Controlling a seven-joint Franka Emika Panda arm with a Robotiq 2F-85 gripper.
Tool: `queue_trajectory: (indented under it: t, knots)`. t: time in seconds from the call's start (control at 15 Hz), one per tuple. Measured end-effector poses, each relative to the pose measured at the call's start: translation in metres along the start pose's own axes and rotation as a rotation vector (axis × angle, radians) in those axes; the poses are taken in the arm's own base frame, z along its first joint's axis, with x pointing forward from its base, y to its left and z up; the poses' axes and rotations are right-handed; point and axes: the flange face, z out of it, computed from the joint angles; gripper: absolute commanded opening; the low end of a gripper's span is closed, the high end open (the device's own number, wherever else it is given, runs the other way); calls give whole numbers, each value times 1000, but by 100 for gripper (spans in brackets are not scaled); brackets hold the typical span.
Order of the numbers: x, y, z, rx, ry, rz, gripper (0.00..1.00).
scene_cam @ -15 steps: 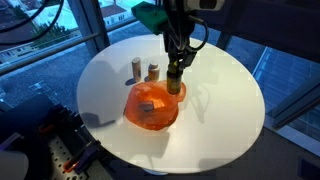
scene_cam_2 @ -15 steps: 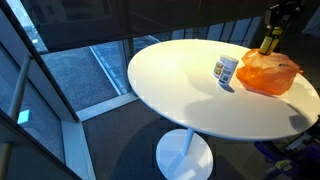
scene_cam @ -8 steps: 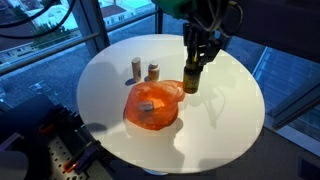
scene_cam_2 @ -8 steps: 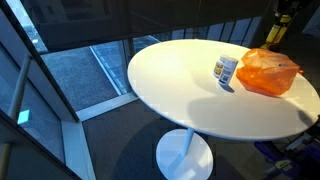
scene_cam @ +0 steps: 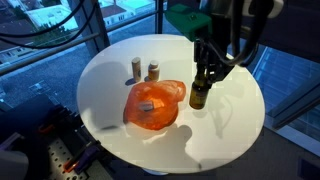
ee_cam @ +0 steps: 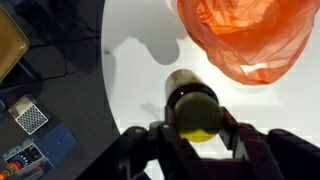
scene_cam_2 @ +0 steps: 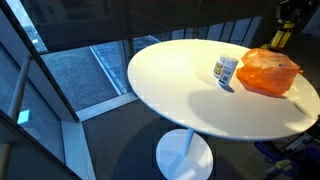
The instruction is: Move the yellow and brown bottle to the table
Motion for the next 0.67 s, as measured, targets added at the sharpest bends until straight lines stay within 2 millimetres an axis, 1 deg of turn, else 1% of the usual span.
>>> queue_trajectory:
  t: [0.33,0.53,0.67]
  knots:
    - [5,-3,30,-26,-41,2,20]
    - [11,-7,42,-35,-52,0,20]
    - [17,-14,49,-32,-56,1,20]
